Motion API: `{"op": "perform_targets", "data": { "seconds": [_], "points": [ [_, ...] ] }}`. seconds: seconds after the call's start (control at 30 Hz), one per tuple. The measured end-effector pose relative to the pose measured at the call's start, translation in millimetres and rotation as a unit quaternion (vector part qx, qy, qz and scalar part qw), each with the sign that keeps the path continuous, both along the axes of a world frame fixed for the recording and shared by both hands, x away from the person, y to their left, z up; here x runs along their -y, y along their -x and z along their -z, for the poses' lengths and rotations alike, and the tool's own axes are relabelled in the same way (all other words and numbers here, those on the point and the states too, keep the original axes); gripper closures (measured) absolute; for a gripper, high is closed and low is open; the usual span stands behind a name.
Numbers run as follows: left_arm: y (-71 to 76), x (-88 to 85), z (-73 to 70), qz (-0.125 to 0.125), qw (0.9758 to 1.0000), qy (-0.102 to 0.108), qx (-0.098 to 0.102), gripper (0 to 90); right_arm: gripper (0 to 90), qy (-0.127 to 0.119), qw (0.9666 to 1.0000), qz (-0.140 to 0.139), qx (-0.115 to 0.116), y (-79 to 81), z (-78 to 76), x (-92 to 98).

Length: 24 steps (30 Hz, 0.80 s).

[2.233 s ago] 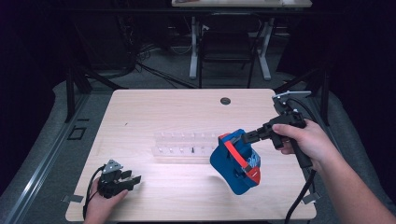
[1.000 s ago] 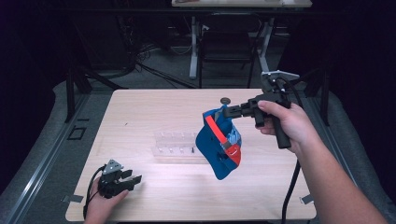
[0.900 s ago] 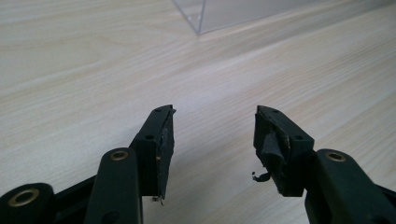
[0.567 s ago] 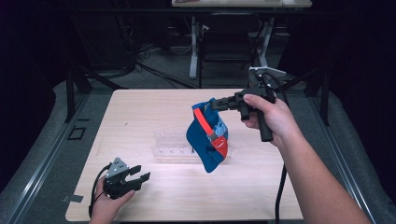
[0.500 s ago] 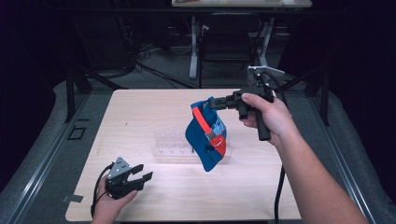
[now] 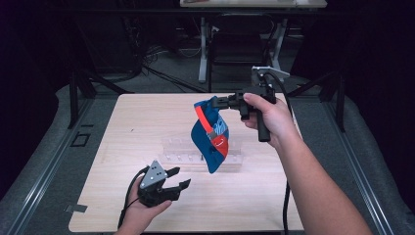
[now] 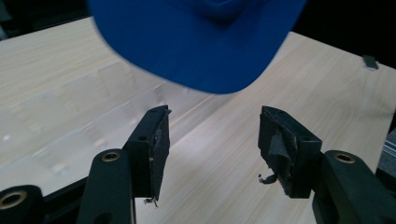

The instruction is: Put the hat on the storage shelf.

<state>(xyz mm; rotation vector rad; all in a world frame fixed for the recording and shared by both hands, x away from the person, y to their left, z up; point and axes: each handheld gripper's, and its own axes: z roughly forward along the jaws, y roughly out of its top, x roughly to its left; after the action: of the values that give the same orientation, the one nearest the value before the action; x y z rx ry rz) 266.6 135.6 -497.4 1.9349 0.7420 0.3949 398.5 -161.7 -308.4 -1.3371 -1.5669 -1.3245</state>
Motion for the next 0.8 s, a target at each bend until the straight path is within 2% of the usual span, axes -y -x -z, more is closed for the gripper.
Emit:
{"op": "perform_targets", "data": {
  "seconds": [0.13,0.2,0.33,0.6,0.8],
  "points": [
    [-1.2,19.5,-6.8,0.011,0.9999,0.002,0.011,43.8,89.9,-0.003,1.0,0.009,0.0,-2.1,0.8,-1.5],
    [-2.7,30.3,-9.3,0.019,0.9996,-0.009,0.018,44.2,89.9,-0.004,0.9999,0.013,0.001,-2.8,1.0,-2.2],
    [-6.4,46.7,-8.7,0.024,0.9993,-0.013,0.024,45.9,89.9,0.0,0.9999,0.017,0.002,-3.8,0.1,-3.6],
    [-13.1,69.6,-7.3,0.013,0.9989,-0.03,0.034,49.4,89.9,-0.001,0.9997,0.023,0.007,-4.1,-2.8,-6.0],
    [-16.7,77.8,-5.5,-0.01,0.9983,-0.037,0.044,52.2,89.9,0.0,0.9997,0.023,0.005,-4.2,-2.5,-7.0]
  ]
}}
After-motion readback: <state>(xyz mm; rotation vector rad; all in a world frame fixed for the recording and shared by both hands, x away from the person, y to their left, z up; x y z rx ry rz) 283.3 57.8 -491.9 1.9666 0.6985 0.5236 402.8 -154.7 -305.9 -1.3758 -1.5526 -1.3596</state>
